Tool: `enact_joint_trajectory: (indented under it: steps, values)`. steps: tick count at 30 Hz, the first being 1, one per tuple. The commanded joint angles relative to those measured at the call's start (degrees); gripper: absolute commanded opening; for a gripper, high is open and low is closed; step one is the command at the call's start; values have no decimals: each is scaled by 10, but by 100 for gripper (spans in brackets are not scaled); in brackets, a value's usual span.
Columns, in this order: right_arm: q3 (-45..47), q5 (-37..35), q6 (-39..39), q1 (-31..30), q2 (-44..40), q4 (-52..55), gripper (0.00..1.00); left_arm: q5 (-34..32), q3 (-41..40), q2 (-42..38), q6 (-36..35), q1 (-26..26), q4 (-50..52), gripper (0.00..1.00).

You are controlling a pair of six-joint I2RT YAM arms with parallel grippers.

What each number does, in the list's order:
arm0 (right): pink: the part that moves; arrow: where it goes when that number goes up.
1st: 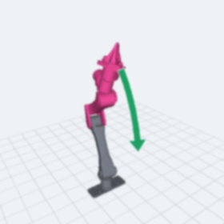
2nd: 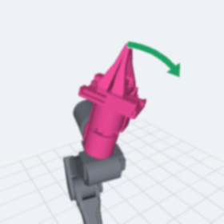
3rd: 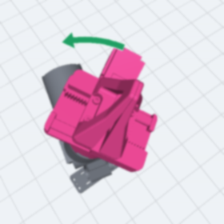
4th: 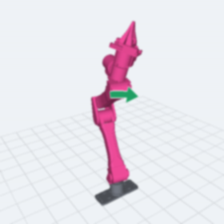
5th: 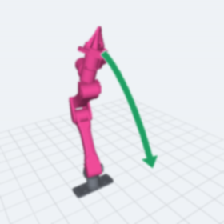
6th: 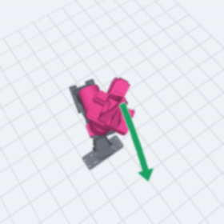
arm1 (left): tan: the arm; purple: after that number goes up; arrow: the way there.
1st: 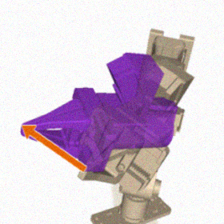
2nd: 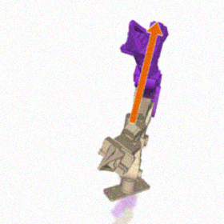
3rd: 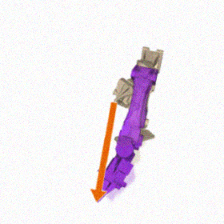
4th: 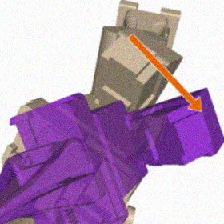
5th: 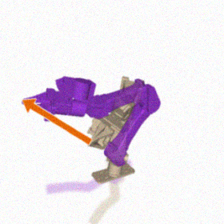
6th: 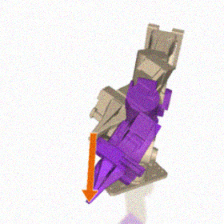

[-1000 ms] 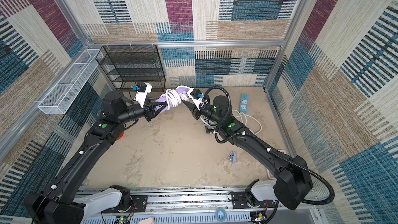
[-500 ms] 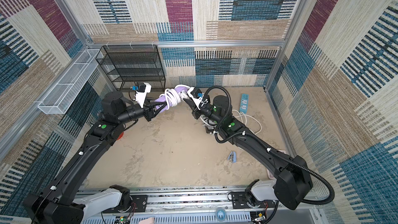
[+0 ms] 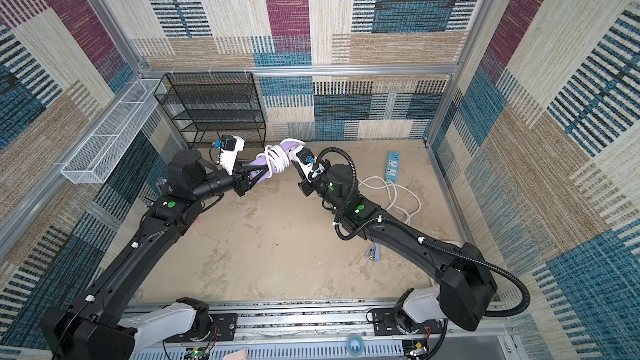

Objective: Unwrap the cord wrapped around the power strip
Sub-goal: Remove the plug from the power strip.

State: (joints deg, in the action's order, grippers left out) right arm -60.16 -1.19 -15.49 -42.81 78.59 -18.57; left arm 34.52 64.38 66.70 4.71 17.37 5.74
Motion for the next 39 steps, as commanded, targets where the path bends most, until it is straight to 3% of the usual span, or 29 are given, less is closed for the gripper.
enact_joint_trajectory:
  steps: [1, 5, 10, 20, 27, 30, 36, 39]
  values:
    - [11, 108, 18, 28, -23, -30, 5, -8, -1, -7, 6, 1, -73, 0]
    - [38, 175, 50, 115, -68, -31, 5, -9, 5, -7, -1, 0, -60, 0]
    - [25, 204, 39, 138, -78, -1, 4, -8, 6, -2, 0, -2, -62, 0]
    - [43, 112, 33, 3, -44, -59, 3, -31, 4, 5, 3, -4, -66, 0]
    - [34, 83, 33, -13, -40, -56, 3, -37, 1, 3, 2, -4, -67, 0]
    - [35, 85, 30, 5, -54, -41, 3, -39, 0, 1, 0, -4, -67, 0]
    - [51, 163, 60, 100, -92, -23, 4, -34, 1, 2, -1, -7, -66, 0]
    - [44, 167, 47, 112, -98, -4, 4, -34, 2, 3, 1, -8, -66, 0]
